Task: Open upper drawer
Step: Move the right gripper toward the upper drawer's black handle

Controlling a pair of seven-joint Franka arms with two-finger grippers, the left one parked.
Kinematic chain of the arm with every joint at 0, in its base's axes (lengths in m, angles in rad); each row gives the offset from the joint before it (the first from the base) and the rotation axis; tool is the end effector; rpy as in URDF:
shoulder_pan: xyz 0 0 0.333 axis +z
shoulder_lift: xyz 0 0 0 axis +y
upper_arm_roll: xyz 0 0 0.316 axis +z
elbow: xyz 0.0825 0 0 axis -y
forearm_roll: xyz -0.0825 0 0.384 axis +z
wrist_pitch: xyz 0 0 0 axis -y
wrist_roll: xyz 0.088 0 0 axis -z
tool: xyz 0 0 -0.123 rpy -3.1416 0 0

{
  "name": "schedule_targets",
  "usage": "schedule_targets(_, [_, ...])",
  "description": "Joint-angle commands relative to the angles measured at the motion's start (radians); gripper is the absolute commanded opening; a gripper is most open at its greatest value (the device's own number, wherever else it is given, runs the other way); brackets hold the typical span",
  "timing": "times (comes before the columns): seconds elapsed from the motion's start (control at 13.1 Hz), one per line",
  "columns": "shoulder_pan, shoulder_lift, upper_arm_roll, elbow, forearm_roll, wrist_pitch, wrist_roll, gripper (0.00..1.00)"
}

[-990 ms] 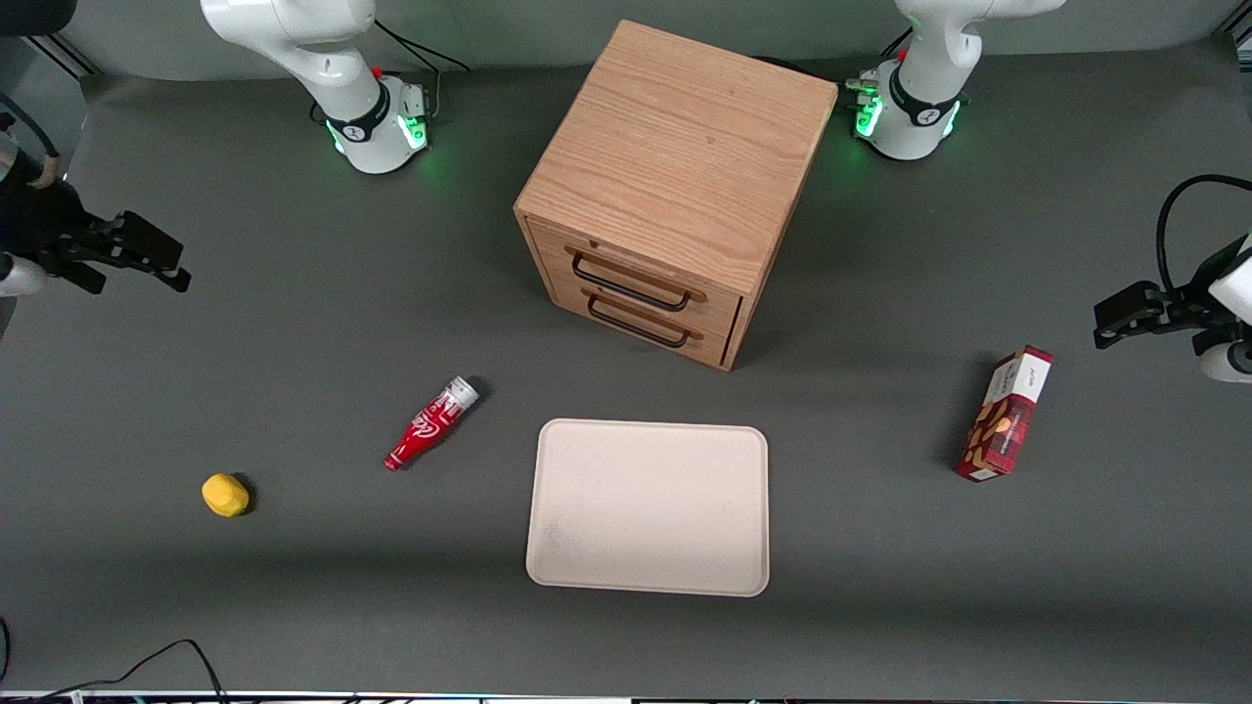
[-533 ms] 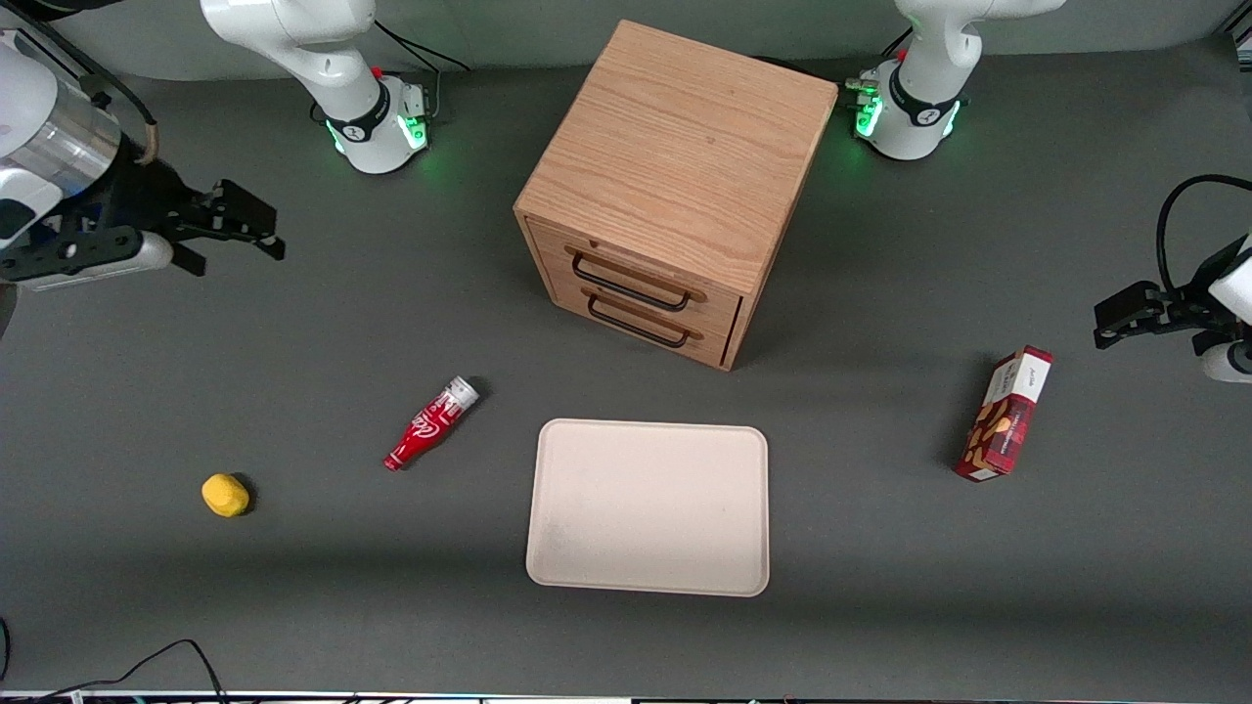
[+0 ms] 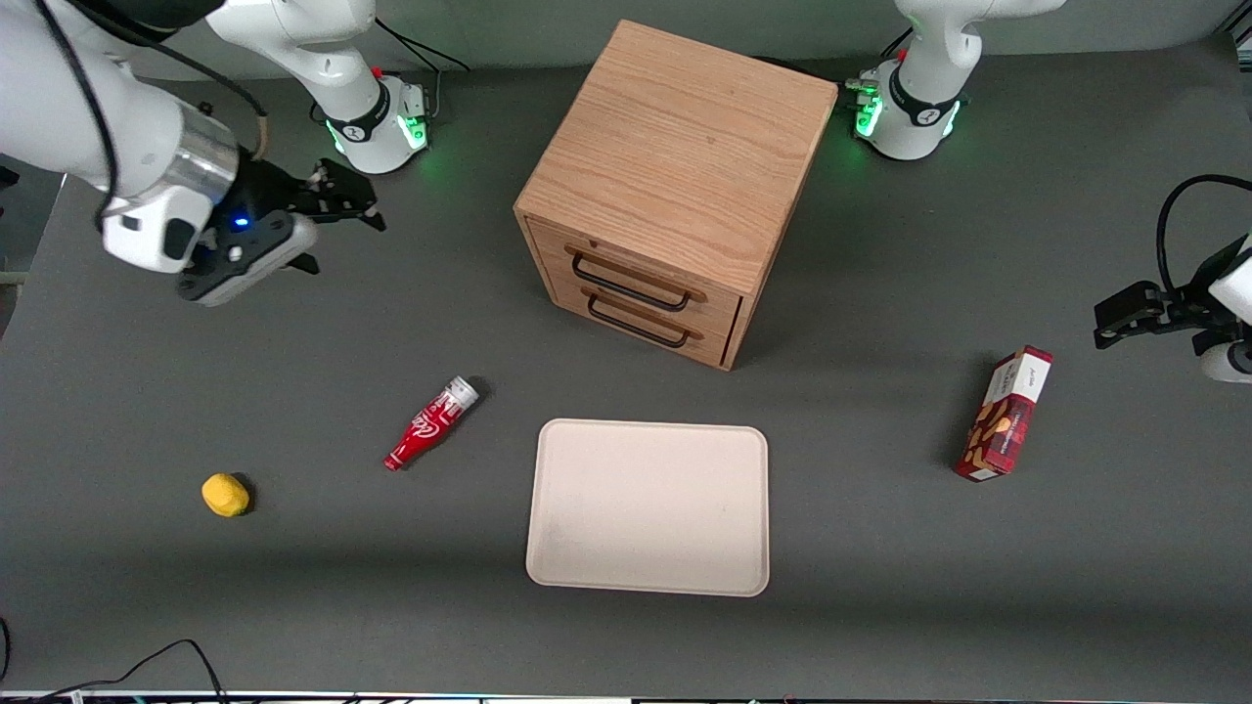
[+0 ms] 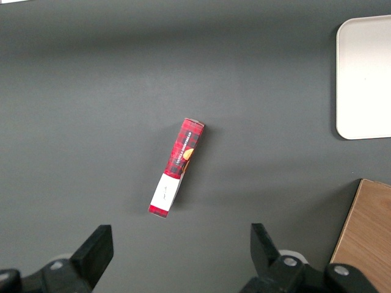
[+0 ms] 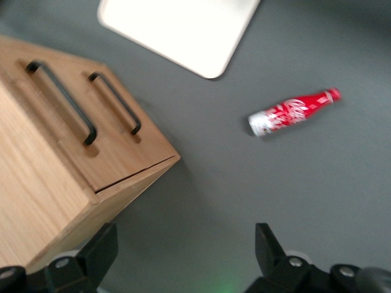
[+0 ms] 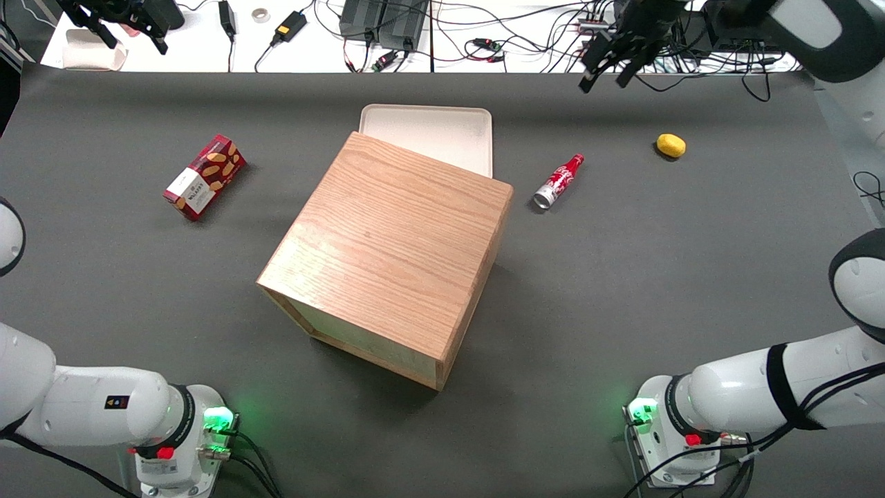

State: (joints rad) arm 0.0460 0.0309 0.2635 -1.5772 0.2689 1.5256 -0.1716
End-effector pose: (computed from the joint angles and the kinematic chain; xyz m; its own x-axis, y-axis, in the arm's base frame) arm 0.5204 0.1996 0.5900 0.8832 0.4678 -0.0318 0.4410 -0.8518 -0.2828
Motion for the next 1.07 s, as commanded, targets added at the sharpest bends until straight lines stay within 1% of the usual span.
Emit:
schedule_targets(0.0, [0.002,0.043,0.065,0.037,0.016,-0.002,-0.121,1.00])
schedule_targets(0.23, [0.002,0.087,0.156,0.037,-0.002,0.074,-0.184,1.00])
schedule_targets(0.38, [0.005,0.127,0.215,0.039,-0.045,0.142,-0.230,1.00])
schedule_targets(0.46, [0.008,0.144,0.233,0.037,-0.059,0.181,-0.230,1.00])
schedule_targets(0.84, [0.026,0.257,0.305,0.033,-0.065,0.350,-0.227,1.00])
schedule_targets(0.99, [0.044,0.300,0.318,0.034,-0.079,0.410,-0.224,1.00])
